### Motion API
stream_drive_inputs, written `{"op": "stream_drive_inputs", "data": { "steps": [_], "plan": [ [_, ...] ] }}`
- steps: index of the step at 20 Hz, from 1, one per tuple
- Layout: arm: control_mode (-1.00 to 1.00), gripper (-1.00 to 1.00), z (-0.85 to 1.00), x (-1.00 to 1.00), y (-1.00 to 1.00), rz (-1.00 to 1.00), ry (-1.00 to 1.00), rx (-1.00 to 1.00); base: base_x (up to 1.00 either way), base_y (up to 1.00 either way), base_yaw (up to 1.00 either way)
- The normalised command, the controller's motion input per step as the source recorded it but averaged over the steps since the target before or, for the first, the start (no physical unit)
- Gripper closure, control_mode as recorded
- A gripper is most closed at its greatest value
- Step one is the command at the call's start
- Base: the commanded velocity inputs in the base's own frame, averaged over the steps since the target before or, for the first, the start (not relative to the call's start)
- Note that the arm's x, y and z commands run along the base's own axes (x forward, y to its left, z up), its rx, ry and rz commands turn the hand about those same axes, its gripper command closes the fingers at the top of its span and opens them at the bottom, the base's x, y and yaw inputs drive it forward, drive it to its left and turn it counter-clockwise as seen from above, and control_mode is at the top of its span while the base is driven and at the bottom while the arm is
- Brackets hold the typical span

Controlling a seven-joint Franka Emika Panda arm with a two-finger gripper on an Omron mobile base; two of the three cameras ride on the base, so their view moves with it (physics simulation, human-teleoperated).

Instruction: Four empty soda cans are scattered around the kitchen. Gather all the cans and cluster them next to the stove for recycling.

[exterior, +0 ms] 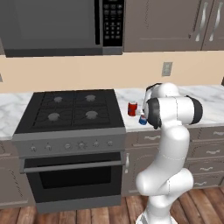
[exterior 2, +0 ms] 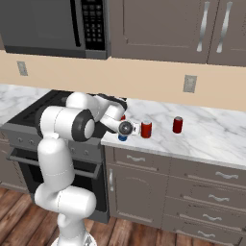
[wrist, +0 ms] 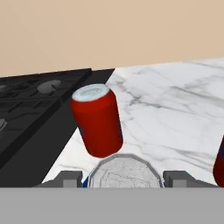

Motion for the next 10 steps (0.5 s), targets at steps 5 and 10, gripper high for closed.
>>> {"op": "stream_drive_inputs", "data": {
  "steps": [5, 10],
  "plan": [
    [-1.00, 1.00, 0.00, 0.00, 0.00, 0.03, -0.02, -0.03, 0.00, 0.00, 0.00],
    [-1.00, 1.00, 0.00, 0.00, 0.00, 0.03, -0.03, -0.03, 0.00, 0.00, 0.00]
  ]
}}
